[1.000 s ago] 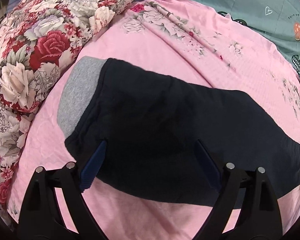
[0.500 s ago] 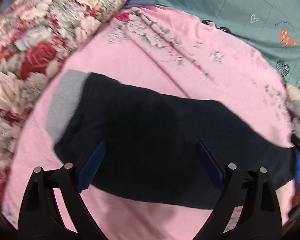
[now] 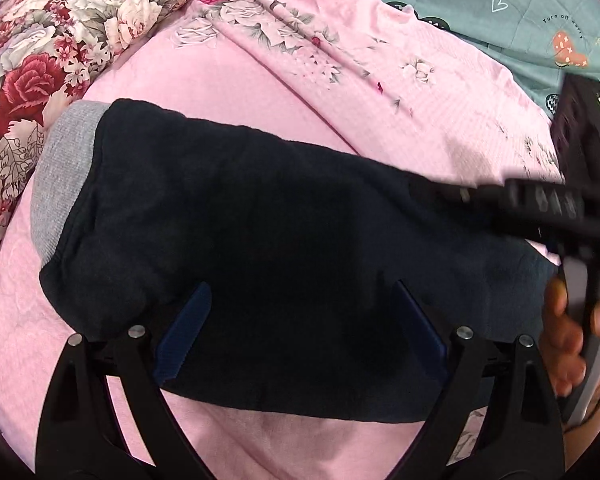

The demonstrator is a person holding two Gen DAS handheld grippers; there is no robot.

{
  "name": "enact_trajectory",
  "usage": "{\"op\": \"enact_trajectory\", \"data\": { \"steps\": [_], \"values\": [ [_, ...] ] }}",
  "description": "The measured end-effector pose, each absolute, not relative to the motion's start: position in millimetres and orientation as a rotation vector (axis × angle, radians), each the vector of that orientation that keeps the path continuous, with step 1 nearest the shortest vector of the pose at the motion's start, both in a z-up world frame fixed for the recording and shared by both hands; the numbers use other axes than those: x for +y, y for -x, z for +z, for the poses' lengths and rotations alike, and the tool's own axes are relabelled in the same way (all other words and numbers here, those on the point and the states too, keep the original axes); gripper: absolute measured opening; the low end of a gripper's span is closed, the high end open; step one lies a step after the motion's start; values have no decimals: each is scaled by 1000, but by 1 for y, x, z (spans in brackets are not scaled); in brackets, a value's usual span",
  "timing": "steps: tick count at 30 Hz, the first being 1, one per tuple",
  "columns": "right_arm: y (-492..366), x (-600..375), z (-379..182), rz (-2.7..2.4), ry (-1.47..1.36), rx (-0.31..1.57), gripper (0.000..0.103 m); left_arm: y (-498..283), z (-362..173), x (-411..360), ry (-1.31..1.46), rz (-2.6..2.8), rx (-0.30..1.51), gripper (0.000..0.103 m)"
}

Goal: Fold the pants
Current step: 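Bring the right tool with the legs toward the left tool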

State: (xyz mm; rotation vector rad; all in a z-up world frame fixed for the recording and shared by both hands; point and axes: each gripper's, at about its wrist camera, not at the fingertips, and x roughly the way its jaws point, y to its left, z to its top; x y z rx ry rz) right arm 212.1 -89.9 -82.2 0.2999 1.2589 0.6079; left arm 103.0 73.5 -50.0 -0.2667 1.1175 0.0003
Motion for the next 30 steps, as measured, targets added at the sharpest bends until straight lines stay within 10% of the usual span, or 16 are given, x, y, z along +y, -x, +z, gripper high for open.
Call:
{"op": "enact_trajectory", "data": {
  "steps": [10,21,30],
  "values": [
    [-213,-76,-77,548,-138,1223,30,-106,-53,70,248,5,1106,95],
    [-228,-62,-74,449,38,1031,0,-114,-56,63,180,8,1119,100],
    [-161,-119,-33,517,62,964,13,-99,-33,82,260,28,1049,99]
  ]
}}
